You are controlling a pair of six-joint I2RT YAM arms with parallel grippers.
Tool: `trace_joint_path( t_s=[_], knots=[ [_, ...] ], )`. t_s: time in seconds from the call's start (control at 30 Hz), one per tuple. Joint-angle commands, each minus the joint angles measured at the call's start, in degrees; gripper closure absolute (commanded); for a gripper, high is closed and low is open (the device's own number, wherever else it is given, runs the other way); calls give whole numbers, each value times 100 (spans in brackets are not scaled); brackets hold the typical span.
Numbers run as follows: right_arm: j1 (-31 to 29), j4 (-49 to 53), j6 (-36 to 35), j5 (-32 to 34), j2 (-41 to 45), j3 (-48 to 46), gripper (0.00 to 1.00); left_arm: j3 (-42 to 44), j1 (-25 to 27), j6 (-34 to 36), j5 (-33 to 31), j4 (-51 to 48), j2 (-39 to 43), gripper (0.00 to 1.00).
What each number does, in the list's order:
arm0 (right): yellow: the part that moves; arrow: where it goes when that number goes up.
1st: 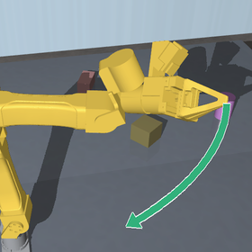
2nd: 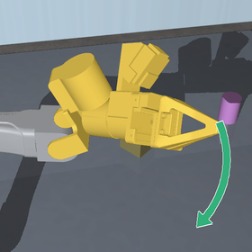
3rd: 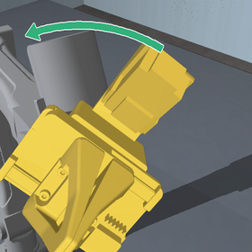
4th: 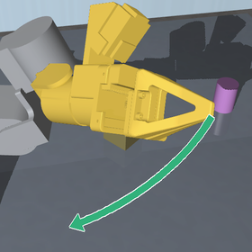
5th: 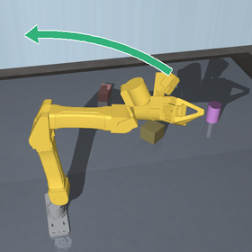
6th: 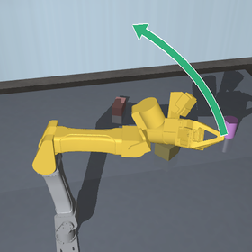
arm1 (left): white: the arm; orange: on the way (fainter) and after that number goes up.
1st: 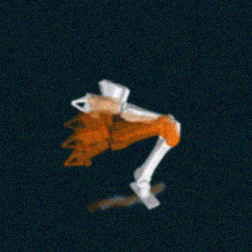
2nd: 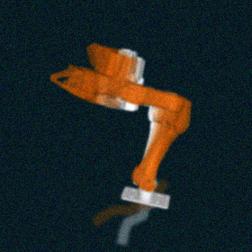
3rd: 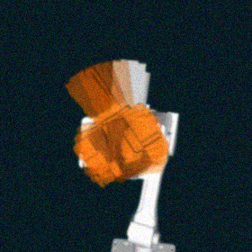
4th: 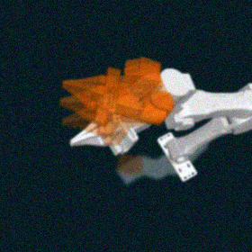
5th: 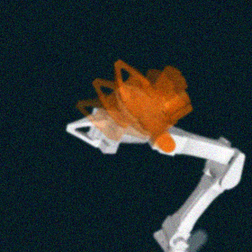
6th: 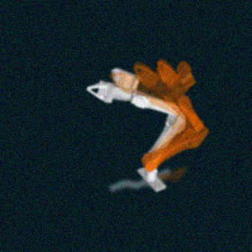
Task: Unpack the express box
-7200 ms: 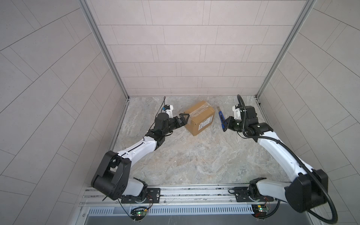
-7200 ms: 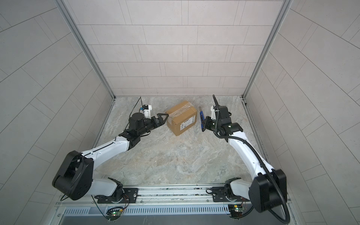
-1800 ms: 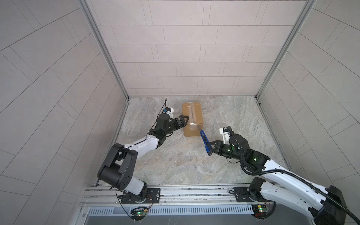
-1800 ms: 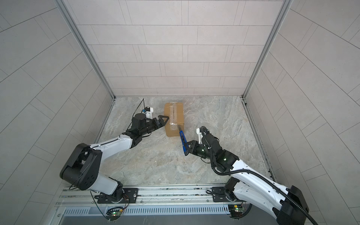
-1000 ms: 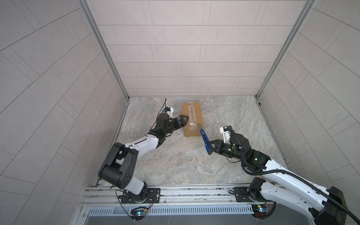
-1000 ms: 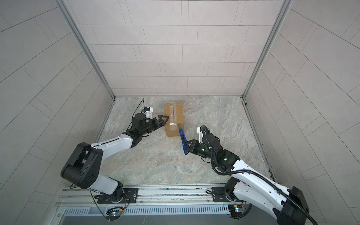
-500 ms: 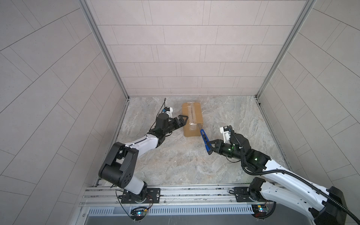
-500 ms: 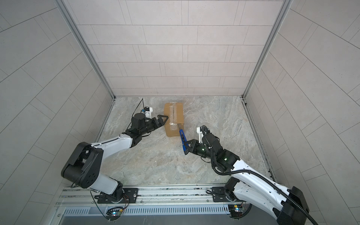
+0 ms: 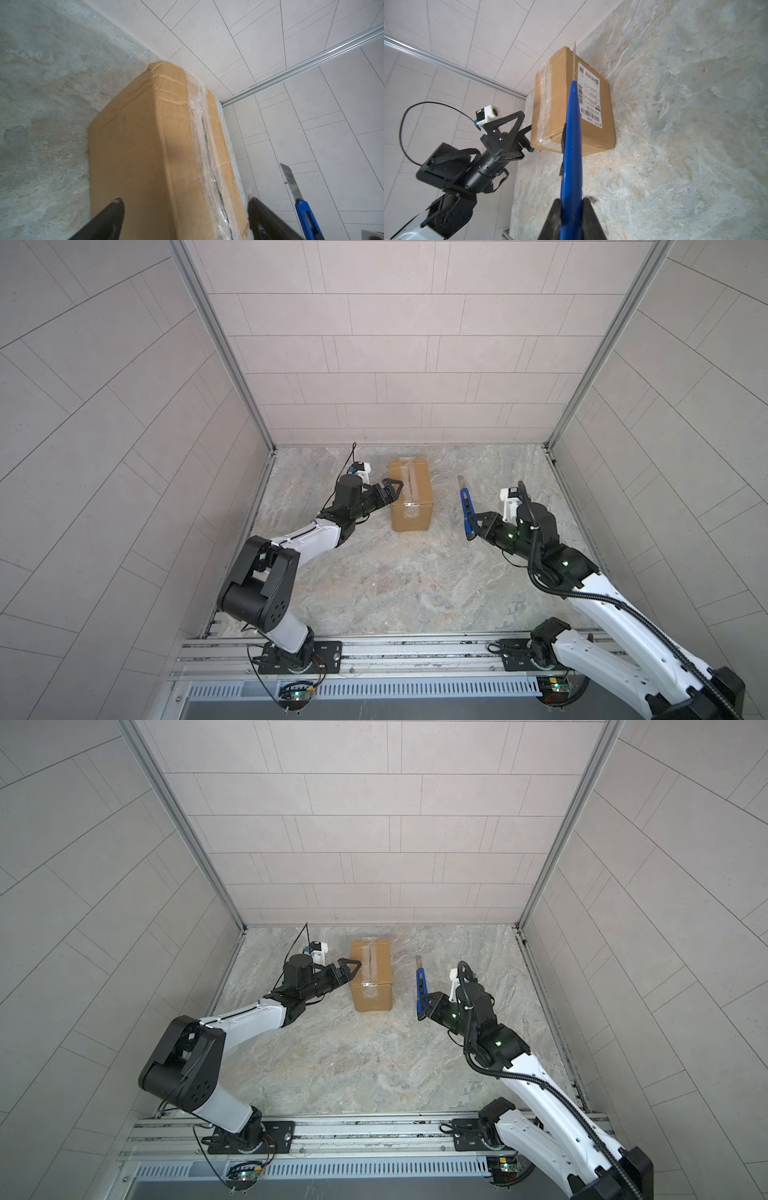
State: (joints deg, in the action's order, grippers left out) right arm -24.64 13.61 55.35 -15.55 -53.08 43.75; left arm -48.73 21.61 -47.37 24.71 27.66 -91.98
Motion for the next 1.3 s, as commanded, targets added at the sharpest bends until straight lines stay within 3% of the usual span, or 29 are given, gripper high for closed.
trace_joint_path(
  t_s=[0.0,0.2,0.47,0.63,1.07,1.27],
  knots=[
    [61,-165,-701,-196,-761,435,100,-197,3,-76,111,123,-162,5],
    [44,-659,-1003,-585,-1840,826,100,-190,185,-257,88,371,-312,6],
    [-166,-952,-1173,-906,-2147,761,100,150,531,-550,-105,775,-172,6],
    [-314,-998,-1094,-941,-1842,490,100,551,670,-709,-337,973,142,6],
    [-778,-772,-414,-566,-166,-780,100,1979,1827,-978,-1477,1060,1659,5],
    [-948,-666,-88,-397,267,-1310,100,2222,2254,-1087,-1777,943,2017,5]
  ],
)
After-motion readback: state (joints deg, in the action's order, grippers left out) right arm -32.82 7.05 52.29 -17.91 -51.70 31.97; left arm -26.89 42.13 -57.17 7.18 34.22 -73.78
